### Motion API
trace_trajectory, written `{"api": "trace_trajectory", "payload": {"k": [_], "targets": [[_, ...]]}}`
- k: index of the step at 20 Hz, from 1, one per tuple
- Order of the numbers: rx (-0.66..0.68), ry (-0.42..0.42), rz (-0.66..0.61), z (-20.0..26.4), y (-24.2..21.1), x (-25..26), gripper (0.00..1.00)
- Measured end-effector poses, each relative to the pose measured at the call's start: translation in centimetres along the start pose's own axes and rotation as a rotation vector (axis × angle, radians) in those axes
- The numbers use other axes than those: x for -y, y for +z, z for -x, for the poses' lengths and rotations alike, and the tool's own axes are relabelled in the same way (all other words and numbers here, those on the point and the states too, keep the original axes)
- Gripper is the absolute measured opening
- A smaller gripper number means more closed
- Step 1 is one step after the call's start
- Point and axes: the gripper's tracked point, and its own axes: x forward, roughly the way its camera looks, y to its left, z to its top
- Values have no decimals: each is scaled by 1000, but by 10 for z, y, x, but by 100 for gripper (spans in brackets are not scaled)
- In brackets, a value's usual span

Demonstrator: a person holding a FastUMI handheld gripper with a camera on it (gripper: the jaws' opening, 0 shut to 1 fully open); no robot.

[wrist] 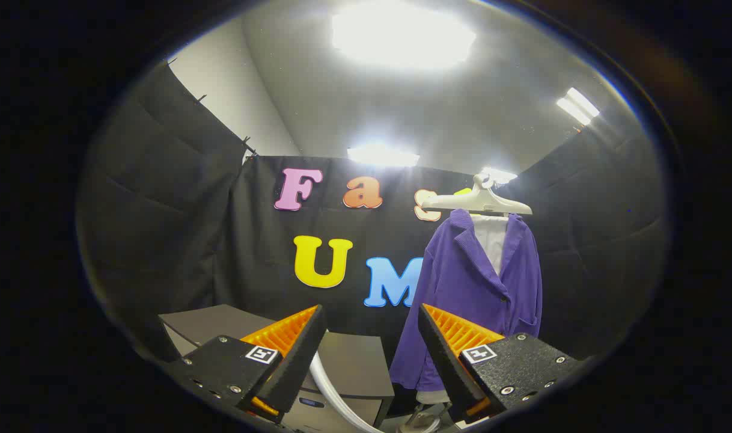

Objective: Iron the clothes twice with a garment steamer, once on the left side and once on the right side.

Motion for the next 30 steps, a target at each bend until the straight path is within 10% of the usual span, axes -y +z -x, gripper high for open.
{"api": "trace_trajectory", "payload": {"k": [9,30], "targets": [[-57,-31,-9,-6,-18,3,95],[-28,250,-11,119,22,60,95]]}}
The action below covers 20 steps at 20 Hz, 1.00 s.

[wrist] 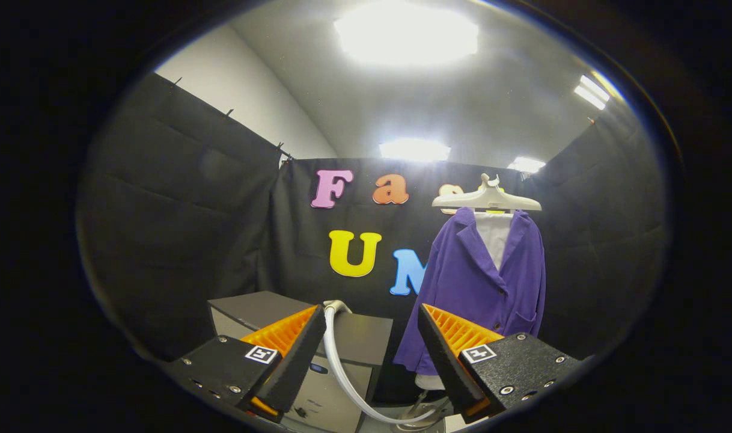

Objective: Iron the clothes twice with a garment steamer, once on the left side and once on the right side.

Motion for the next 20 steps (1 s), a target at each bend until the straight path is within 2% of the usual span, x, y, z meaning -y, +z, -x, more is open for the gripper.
{"api": "trace_trajectory", "payload": {"k": [4,8,12,20], "targets": [[-41,30,-47,23,-9,6,95],[-51,98,-93,16,-12,-6,95],[-79,38,21,-18,-22,1,95],[-166,24,-13,-122,-21,-36,95]]}}
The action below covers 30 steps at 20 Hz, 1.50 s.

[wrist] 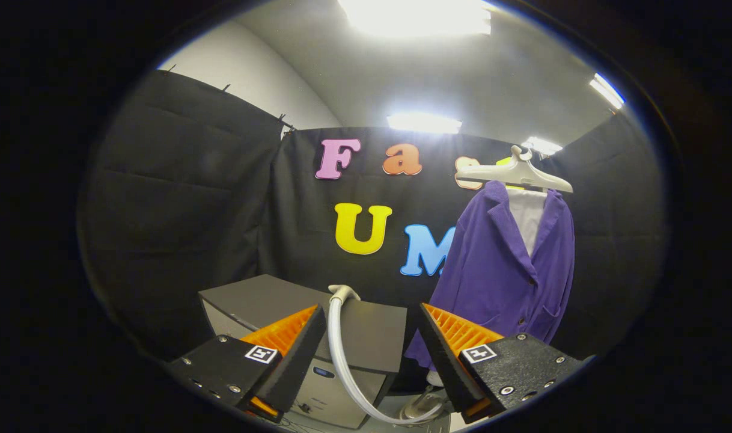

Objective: Iron the clothes twice with a garment steamer, once on the left side and once on the right side.

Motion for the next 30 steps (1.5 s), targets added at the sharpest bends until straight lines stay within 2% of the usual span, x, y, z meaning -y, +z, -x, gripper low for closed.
{"api": "trace_trajectory", "payload": {"k": [4,7,10,13,16,19,24,27,30], "targets": [[-97,54,-28,-54,-11,-30,95],[-154,49,-35,-90,-18,-39,95],[-183,45,-121,-129,-22,-51,95],[-246,4,-219,-176,-35,-54,95],[-333,-71,-218,-216,-53,-52,95],[-417,-62,-300,-258,-63,-69,94],[-558,-123,-369,-325,-82,-55,94],[-671,-145,-383,-349,-106,-47,95],[-735,-139,-468,-372,-123,-59,96]]}}
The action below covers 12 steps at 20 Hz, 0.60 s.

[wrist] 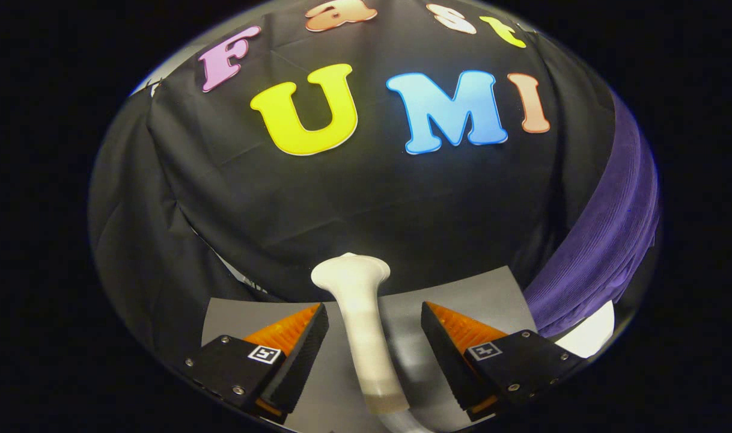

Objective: Iron the clothes twice with a garment steamer, once on the left side and once on the right side.

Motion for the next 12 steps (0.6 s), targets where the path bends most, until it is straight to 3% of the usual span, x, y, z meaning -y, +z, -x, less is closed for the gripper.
{"api": "trace_trajectory", "payload": {"k": [3,7,12], "targets": [[-73,14,-18,-15,-18,-11,95],[-160,-31,19,-32,-45,-5,93],[-159,-73,55,-35,-52,6,76]]}}
